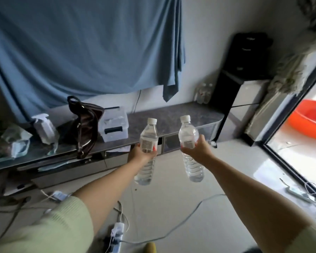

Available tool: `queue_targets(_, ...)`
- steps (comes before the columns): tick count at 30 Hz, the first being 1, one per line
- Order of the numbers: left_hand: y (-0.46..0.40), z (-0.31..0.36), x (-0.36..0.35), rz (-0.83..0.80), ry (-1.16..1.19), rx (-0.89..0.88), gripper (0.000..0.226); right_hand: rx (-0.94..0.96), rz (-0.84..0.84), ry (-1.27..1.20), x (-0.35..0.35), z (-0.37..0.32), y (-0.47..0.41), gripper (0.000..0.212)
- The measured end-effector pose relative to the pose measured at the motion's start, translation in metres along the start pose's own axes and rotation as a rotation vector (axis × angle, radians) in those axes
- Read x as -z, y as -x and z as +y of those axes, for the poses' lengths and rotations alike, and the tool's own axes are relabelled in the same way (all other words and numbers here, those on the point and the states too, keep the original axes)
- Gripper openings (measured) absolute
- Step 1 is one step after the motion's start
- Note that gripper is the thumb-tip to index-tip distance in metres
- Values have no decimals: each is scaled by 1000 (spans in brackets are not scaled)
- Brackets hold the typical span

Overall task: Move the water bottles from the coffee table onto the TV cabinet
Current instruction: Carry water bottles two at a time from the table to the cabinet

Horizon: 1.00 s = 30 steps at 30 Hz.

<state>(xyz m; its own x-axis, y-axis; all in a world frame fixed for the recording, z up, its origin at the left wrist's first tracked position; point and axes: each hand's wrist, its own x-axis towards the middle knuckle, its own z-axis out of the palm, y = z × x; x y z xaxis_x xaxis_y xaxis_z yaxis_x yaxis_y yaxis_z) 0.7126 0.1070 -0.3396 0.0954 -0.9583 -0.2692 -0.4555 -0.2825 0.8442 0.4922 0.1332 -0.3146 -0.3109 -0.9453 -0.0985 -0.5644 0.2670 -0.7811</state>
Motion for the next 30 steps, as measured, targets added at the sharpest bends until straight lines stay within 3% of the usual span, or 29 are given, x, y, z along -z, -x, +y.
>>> queue_targets(3, -50, 29, -34, -90, -35, -57, 58, -57, 72, -12, 21, 14, -45, 69)
queue_targets(12, -173, 120, -102, -234, -86, -153, 43, -155, 251, -107, 63, 25, -161, 67)
queue_targets(19, -247, 155, -162, -362, -45, -146, 42, -221, 260, -125, 91, 49, -232, 63)
queue_targets(22, -276, 177, -194, -397, -4, -109, 53, -235, 277, -100, 107, 63, -276, 61)
queue_targets(30, -376, 252, -289, -352, -5, -20, 52, -246, 200, -5, 165, 92, -432, 65)
